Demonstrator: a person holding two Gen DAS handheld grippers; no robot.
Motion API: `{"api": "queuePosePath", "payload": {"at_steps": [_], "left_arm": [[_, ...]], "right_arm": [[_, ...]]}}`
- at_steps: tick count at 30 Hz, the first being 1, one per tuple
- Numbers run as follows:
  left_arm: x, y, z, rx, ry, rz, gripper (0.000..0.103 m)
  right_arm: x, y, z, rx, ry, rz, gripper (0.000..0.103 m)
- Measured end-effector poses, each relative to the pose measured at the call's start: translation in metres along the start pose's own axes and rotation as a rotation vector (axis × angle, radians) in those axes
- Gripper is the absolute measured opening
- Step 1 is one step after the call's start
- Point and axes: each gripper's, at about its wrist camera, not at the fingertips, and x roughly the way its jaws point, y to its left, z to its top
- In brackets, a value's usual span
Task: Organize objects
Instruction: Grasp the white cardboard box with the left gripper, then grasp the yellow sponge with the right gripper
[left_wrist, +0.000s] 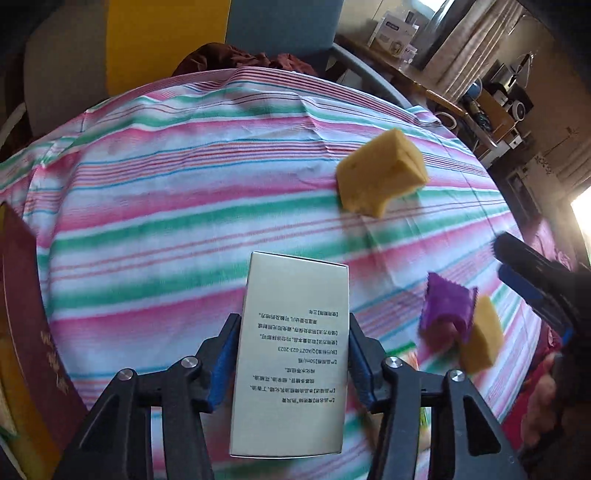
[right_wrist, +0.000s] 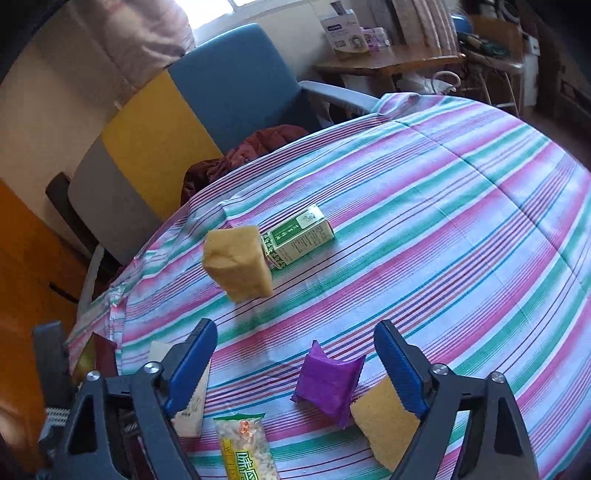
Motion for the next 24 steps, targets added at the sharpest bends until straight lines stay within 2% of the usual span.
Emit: {"api": "queuePosePath", "payload": {"at_steps": [2, 6, 8, 11, 15, 17, 18, 19, 20, 24], "left_arm": [[-0.012, 0.008, -0.007, 0.002, -0.011, -0.008, 0.052], [-0.017, 0.011, -0.014, -0.018, -0.025, -0.039, 0.052], [-0.021, 0.013, -0.019, -0.025, -0.028, -0.038, 0.052], [-0.027, 0.018, -0.026, -0.044, -0.034, -0.052, 0.052], [-0.042, 0.021, -0.036, -0.041, -0.065, -0.054, 0.052], [-0.046, 0.024, -0.039, -0.057, -0.072, -0.07, 0.052], [-0.049, 0.026, -0.041, -0.068, -0.077, -0.078, 0.052], [-0.052, 0.028, -0.043, -0.071, -0.083, -0.088, 0.052], [-0.057, 0.028, -0.046, -0.07, -0.092, -0.088, 0.052], [-0.072, 0.03, -0.052, -0.076, -0.126, -0.105, 0.052]], "right_arm": [[0.003, 0.005, -0.001, -0.024, 0.005, -0.007, 0.078], [0.008, 0.022, 0.003, -0.068, 0.024, 0.001, 0.077], [0.012, 0.034, 0.011, -0.084, 0.018, 0.005, 0.079], [0.026, 0.05, 0.03, -0.093, 0.008, 0.005, 0.09], [0.059, 0.068, 0.051, -0.133, 0.034, -0.066, 0.091], [0.082, 0.072, 0.057, -0.146, 0.083, -0.094, 0.089], [0.092, 0.073, 0.059, -0.151, 0.106, -0.105, 0.073], [0.103, 0.073, 0.058, -0.162, 0.138, -0.116, 0.05], [0.108, 0.074, 0.057, -0.166, 0.159, -0.112, 0.05], [0.086, 0.085, 0.045, -0.241, 0.119, -0.05, 0.048]]}}
